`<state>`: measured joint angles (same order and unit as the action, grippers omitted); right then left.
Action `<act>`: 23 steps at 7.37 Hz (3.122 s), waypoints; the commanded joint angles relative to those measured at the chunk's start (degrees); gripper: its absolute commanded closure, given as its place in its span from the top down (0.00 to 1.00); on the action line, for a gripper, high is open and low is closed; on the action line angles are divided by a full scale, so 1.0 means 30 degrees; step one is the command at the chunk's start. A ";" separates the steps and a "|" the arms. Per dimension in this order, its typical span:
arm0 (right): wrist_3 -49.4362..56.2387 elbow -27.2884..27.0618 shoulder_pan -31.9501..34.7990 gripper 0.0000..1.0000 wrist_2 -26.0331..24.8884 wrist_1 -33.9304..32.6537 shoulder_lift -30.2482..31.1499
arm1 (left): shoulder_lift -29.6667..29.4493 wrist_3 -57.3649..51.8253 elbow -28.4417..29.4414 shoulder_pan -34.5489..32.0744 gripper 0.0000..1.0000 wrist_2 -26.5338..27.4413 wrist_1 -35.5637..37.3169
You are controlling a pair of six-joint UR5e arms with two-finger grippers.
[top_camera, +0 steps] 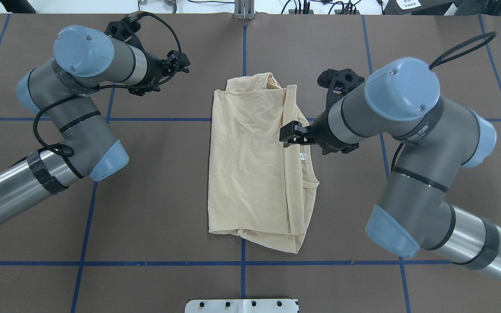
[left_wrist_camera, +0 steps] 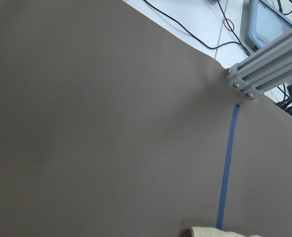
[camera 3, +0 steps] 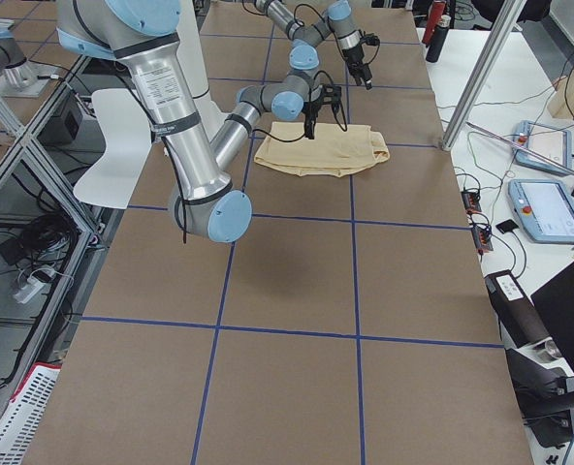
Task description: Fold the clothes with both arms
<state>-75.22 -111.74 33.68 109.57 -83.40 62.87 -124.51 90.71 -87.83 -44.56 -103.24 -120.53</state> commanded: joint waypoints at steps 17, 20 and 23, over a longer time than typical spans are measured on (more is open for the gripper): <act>0.4625 0.3380 -0.4546 1.00 -0.2717 -0.5278 -0.1211 | 0.0987 -0.0470 -0.1894 0.0762 1.00 -0.0246 0.1300; 0.4625 0.3321 -0.4546 1.00 -0.2716 -0.5688 -0.1035 | 0.0958 -0.0441 -0.1894 0.0850 1.00 -0.0217 0.1299; 0.4712 0.3292 -0.4254 1.00 -0.2716 -0.5717 -0.0918 | 0.0812 -0.0441 -0.1894 0.0850 1.00 -0.0217 0.1328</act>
<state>-61.25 -101.78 20.40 101.43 -100.46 60.01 -121.89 89.38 -93.52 -42.02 -103.89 -116.61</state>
